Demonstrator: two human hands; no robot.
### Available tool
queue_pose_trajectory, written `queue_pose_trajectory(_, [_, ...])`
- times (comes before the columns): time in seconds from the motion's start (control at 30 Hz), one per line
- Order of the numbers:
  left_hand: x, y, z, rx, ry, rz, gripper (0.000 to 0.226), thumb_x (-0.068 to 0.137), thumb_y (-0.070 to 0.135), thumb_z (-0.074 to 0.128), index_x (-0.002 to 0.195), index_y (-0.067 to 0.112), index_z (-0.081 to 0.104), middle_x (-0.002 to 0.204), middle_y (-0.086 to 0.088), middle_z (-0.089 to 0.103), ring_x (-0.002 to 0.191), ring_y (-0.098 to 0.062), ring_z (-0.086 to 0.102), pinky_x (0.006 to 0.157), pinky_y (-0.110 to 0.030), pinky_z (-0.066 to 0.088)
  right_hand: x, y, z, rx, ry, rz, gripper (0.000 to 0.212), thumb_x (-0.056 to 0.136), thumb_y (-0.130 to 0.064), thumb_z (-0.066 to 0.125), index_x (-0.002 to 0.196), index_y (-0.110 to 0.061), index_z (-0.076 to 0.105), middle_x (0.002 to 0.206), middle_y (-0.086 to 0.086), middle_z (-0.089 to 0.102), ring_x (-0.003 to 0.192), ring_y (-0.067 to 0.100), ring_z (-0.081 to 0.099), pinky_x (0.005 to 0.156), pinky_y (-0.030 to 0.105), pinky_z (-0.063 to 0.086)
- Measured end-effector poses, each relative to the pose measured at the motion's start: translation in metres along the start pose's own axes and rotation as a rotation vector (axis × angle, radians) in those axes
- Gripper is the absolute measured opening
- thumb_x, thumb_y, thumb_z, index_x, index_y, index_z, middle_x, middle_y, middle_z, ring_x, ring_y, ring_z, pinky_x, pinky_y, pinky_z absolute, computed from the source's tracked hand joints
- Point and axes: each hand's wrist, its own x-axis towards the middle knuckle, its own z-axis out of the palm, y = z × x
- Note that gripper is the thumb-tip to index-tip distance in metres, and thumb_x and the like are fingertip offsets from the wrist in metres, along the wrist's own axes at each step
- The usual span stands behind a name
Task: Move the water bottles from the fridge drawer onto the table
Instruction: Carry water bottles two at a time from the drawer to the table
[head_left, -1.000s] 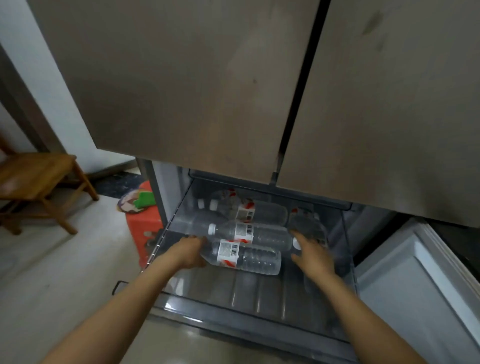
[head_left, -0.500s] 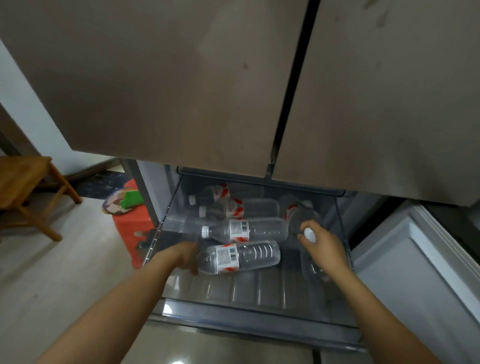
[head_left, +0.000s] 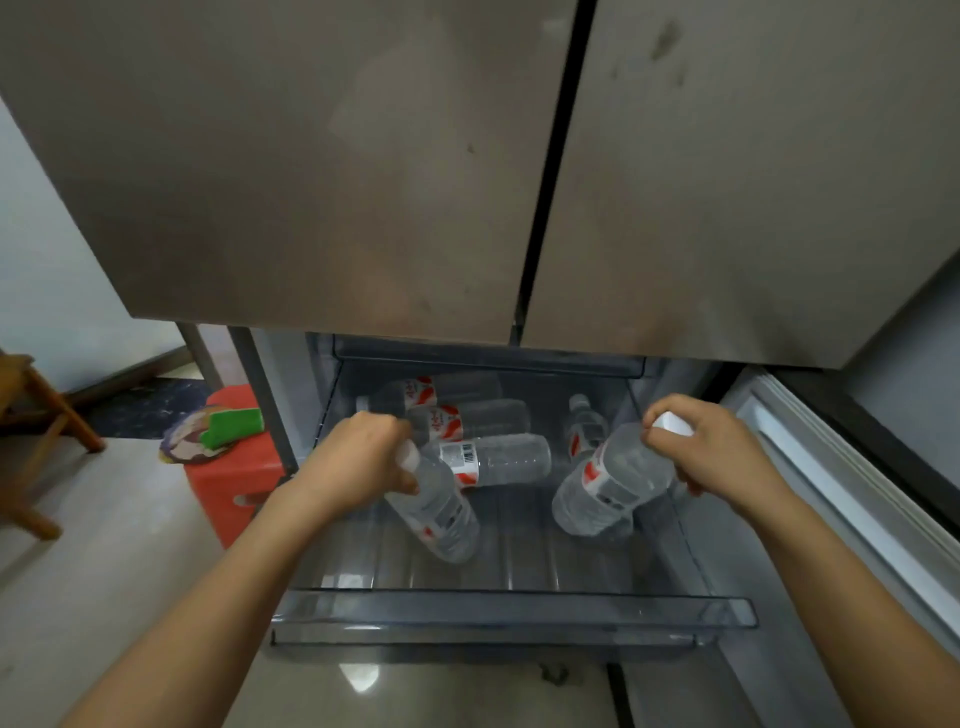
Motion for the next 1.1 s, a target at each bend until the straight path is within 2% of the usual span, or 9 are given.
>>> queue_pose_trajectory(0.17, [-0.009, -0.001, 0.001, -0.085, 0.045, 0.070, 0.044, 0.074, 0.030, 0.073, 0.113, 0.015, 0.058, 0.111, -0.003, 0.058, 0.100, -0.021, 0.056, 0.080, -0.027, 0.043, -0.017, -0.004, 0.015, -0.024, -0.058, 0.055, 0.007, 0.073, -0.021, 0.063, 0.068, -0.025, 0.062, 0.052, -0.003, 0.058, 0.045, 0.020, 0.054, 0.047, 0.029, 0.044])
queue_pose_trajectory(0.27, [-0.014, -0.001, 0.018, -0.424, 0.145, 0.047, 0.042, 0.072, 0.020, 0.075, 0.110, 0.015, 0.060, 0.098, 0.006, 0.053, 0.095, -0.018, 0.054, 0.074, -0.020, 0.039, -0.024, -0.004, 0.030, -0.106, -0.072, 0.067, 0.005, 0.072, -0.024, 0.065, 0.077, -0.025, 0.062, 0.067, -0.002, 0.061, 0.055, 0.019, 0.056, 0.055, 0.028, 0.047])
queue_pose_trajectory(0.33, [-0.018, 0.004, 0.037, -0.619, 0.209, 0.019, 0.042, 0.074, 0.015, 0.073, 0.112, 0.017, 0.058, 0.099, 0.006, 0.051, 0.100, -0.017, 0.052, 0.082, -0.023, 0.038, -0.028, 0.000, 0.040, -0.136, -0.050, 0.074, 0.011, 0.073, -0.028, 0.066, 0.082, -0.027, 0.060, 0.079, 0.000, 0.064, 0.069, 0.022, 0.059, 0.063, 0.031, 0.048])
queue_pose_trajectory(0.43, [-0.023, 0.016, 0.063, -0.817, 0.303, -0.045, 0.040, 0.080, 0.013, 0.067, 0.116, 0.023, 0.053, 0.111, 0.002, 0.048, 0.111, -0.017, 0.047, 0.092, -0.026, 0.034, -0.036, 0.012, 0.048, -0.202, 0.016, 0.132, 0.032, 0.076, -0.038, 0.068, 0.101, -0.026, 0.054, 0.093, -0.001, 0.062, 0.089, 0.023, 0.058, 0.069, 0.030, 0.043])
queue_pose_trajectory(0.5, [-0.022, 0.018, 0.072, -0.910, 0.334, -0.111, 0.043, 0.080, 0.014, 0.067, 0.118, 0.025, 0.050, 0.116, 0.000, 0.047, 0.117, -0.019, 0.044, 0.097, -0.031, 0.035, -0.044, 0.025, 0.054, -0.182, 0.020, 0.180, 0.060, 0.066, -0.045, 0.075, 0.115, -0.025, 0.048, 0.103, -0.001, 0.056, 0.099, 0.022, 0.054, 0.077, 0.034, 0.046])
queue_pose_trajectory(0.6, [-0.021, 0.017, 0.084, -0.896, 0.231, -0.157, 0.063, 0.072, 0.019, 0.075, 0.126, 0.023, 0.043, 0.126, -0.003, 0.042, 0.121, -0.023, 0.040, 0.104, -0.043, 0.037, -0.059, 0.041, 0.070, -0.040, -0.037, 0.212, 0.092, 0.050, -0.048, 0.081, 0.128, -0.026, 0.038, 0.123, 0.000, 0.051, 0.116, 0.023, 0.049, 0.093, 0.047, 0.046])
queue_pose_trajectory(0.73, [-0.018, 0.015, 0.092, -0.835, 0.217, -0.219, 0.078, 0.061, 0.014, 0.082, 0.127, 0.020, 0.040, 0.127, -0.011, 0.046, 0.117, -0.029, 0.047, 0.097, -0.047, 0.043, -0.064, 0.042, 0.080, 0.003, 0.003, 0.208, 0.086, 0.061, -0.036, 0.082, 0.131, -0.027, 0.033, 0.132, 0.001, 0.050, 0.120, 0.025, 0.048, 0.095, 0.049, 0.044])
queue_pose_trajectory(0.87, [-0.020, 0.015, 0.093, -0.805, 0.276, -0.222, 0.071, 0.063, 0.014, 0.080, 0.124, 0.020, 0.044, 0.120, -0.009, 0.056, 0.109, -0.027, 0.054, 0.085, -0.036, 0.045, -0.064, 0.042, 0.079, 0.011, 0.017, 0.283, 0.089, 0.060, -0.034, 0.083, 0.132, -0.025, 0.031, 0.131, 0.001, 0.051, 0.119, 0.027, 0.048, 0.093, 0.042, 0.042])
queue_pose_trajectory(1.1, [-0.032, 0.017, 0.087, -0.818, 0.339, -0.253, 0.066, 0.062, 0.011, 0.079, 0.120, 0.018, 0.049, 0.110, -0.006, 0.061, 0.103, -0.027, 0.056, 0.084, -0.037, 0.047, -0.076, 0.044, 0.080, -0.031, 0.039, 0.237, 0.085, 0.056, -0.035, 0.084, 0.125, -0.028, 0.035, 0.123, 0.001, 0.055, 0.112, 0.030, 0.052, 0.090, 0.042, 0.046])
